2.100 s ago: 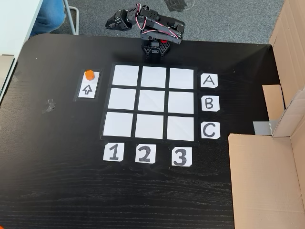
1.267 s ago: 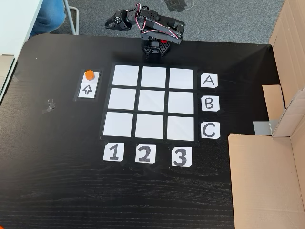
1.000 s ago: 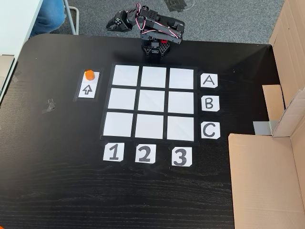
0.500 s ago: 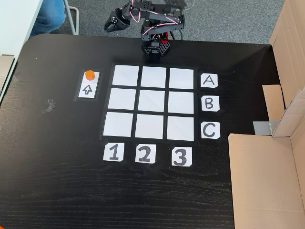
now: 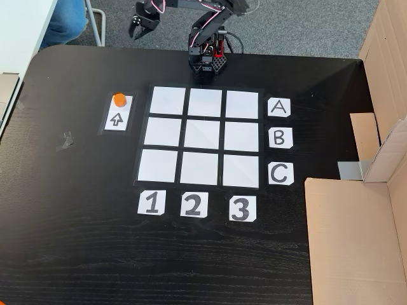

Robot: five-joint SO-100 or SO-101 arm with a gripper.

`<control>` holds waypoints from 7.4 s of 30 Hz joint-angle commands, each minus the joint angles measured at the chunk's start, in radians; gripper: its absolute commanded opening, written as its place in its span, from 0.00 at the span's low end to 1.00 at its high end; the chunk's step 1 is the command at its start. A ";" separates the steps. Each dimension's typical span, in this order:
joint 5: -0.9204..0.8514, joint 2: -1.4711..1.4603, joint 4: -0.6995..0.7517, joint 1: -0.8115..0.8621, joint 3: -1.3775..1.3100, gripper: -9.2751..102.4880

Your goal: Pick up the round, orange token and place it in the grid on square B3.

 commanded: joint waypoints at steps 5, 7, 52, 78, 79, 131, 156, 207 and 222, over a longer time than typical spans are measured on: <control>-0.086 -0.250 0.241 -0.018 -0.344 0.32; -0.086 -0.308 0.253 -0.026 -0.385 0.40; -0.304 -1.039 0.253 -0.356 -0.871 0.74; -0.304 -1.164 0.193 -0.517 -0.942 0.74; -0.302 -1.169 0.192 -0.520 -0.946 0.74; -0.288 -0.991 0.192 -0.554 -0.951 0.08; -0.169 -0.098 0.225 -1.483 -0.293 0.08; 0.135 -1.037 0.043 -2.048 -0.655 0.08; 0.143 -1.034 0.035 -1.994 -0.600 0.11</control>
